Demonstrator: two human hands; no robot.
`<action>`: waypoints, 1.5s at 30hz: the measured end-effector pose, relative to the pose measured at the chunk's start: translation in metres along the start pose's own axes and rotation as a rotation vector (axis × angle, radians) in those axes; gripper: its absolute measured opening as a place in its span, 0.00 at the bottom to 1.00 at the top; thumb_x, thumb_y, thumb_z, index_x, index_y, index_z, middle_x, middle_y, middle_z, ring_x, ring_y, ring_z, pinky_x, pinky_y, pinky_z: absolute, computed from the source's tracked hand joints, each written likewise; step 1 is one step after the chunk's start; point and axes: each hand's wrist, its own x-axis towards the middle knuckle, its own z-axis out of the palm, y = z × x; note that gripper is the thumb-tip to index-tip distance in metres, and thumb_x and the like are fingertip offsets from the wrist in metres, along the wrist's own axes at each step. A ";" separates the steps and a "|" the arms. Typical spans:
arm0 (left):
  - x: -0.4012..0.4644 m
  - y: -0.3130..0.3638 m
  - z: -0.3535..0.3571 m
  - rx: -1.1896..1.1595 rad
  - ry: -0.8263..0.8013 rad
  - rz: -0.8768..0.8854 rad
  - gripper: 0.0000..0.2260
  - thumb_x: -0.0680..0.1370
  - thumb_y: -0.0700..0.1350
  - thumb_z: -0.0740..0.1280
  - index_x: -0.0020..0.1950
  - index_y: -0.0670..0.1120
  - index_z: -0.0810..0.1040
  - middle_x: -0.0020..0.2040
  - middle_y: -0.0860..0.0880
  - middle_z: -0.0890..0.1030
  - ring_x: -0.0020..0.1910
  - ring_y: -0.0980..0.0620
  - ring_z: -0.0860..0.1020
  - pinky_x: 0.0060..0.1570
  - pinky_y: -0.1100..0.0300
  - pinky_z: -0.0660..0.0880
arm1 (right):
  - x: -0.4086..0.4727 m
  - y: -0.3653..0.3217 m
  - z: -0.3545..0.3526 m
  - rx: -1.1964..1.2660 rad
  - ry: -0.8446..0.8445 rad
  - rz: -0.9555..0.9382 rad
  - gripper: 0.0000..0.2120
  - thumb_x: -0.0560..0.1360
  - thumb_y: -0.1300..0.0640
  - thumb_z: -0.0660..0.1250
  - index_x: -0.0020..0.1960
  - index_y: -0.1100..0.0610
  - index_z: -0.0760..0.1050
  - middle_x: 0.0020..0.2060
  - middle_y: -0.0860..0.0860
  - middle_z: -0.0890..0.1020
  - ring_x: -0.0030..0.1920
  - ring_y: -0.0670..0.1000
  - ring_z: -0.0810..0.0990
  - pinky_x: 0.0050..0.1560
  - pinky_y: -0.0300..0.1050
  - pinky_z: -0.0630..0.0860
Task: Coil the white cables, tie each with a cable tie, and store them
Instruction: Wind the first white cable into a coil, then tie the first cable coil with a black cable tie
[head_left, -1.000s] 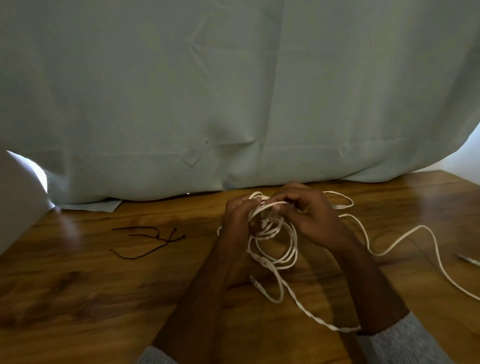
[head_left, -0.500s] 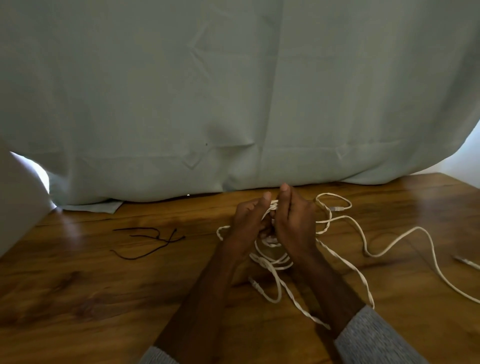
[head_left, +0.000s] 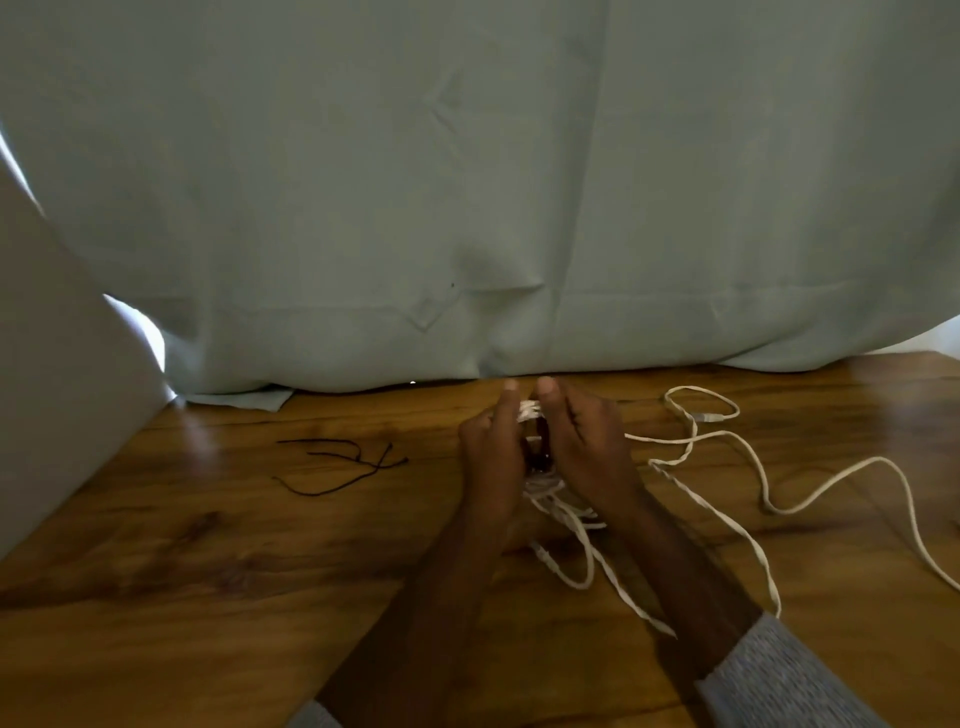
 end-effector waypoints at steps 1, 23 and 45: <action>0.003 0.004 -0.010 -0.073 0.026 -0.065 0.20 0.80 0.55 0.65 0.39 0.40 0.81 0.35 0.42 0.82 0.35 0.45 0.81 0.35 0.54 0.78 | -0.001 -0.002 0.003 -0.046 -0.066 -0.038 0.13 0.84 0.49 0.58 0.43 0.46 0.75 0.34 0.43 0.79 0.36 0.42 0.78 0.38 0.38 0.70; -0.001 0.041 -0.143 -0.093 0.593 -0.084 0.24 0.78 0.65 0.62 0.35 0.47 0.81 0.39 0.46 0.84 0.40 0.43 0.83 0.40 0.49 0.81 | -0.005 -0.087 0.126 -0.517 -0.406 -0.359 0.28 0.81 0.39 0.46 0.57 0.60 0.73 0.46 0.61 0.83 0.45 0.67 0.81 0.39 0.54 0.72; 0.033 0.039 -0.229 0.432 0.745 0.063 0.18 0.80 0.42 0.64 0.30 0.43 0.68 0.29 0.49 0.71 0.38 0.43 0.75 0.45 0.47 0.76 | -0.001 -0.015 0.163 -0.283 -0.449 0.186 0.08 0.75 0.61 0.68 0.50 0.53 0.84 0.50 0.52 0.84 0.52 0.54 0.81 0.50 0.41 0.72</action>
